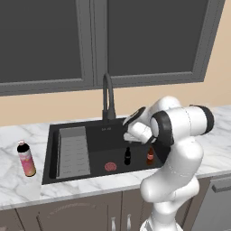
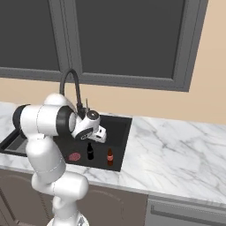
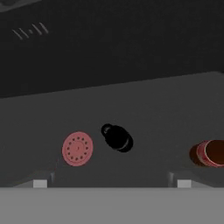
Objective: Place the large bottle from the dining counter next to the other large bottle outside the sink, and place the small bottle from the dining counter next to the other small bottle inside the sink.
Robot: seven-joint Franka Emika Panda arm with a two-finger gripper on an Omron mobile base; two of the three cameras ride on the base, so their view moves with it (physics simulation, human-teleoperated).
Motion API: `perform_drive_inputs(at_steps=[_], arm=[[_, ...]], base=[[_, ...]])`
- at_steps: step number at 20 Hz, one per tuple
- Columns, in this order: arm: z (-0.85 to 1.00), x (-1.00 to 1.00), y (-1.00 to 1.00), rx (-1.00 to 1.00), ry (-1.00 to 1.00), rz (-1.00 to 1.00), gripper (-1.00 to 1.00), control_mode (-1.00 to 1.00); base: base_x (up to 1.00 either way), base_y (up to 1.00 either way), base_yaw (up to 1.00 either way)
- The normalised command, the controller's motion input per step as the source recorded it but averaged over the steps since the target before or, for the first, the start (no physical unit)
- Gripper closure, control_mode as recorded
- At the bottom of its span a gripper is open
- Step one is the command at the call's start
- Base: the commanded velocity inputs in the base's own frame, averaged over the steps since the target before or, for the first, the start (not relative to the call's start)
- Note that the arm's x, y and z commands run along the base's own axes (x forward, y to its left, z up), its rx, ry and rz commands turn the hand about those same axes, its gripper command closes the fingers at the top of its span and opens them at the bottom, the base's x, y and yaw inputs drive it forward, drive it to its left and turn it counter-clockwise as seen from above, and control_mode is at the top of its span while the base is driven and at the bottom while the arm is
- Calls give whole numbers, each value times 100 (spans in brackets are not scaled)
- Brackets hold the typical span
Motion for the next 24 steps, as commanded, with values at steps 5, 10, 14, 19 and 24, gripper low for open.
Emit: perform_drive_inputs(at_steps=[5,10,14,19,24], arm=[[69,-37,5,-3,0,1,-100,-100],[100,19,0,-1,12,3,-100,-100],[63,83,0,-5,1,1,-100,-100],[62,43,-6,-2,0,0,-100,-100],[55,-20,-10,0,0,0,-100,-100]], base=[[0,0,0],[0,0,0],[0,0,0],[0,0,0],[0,0,0]])
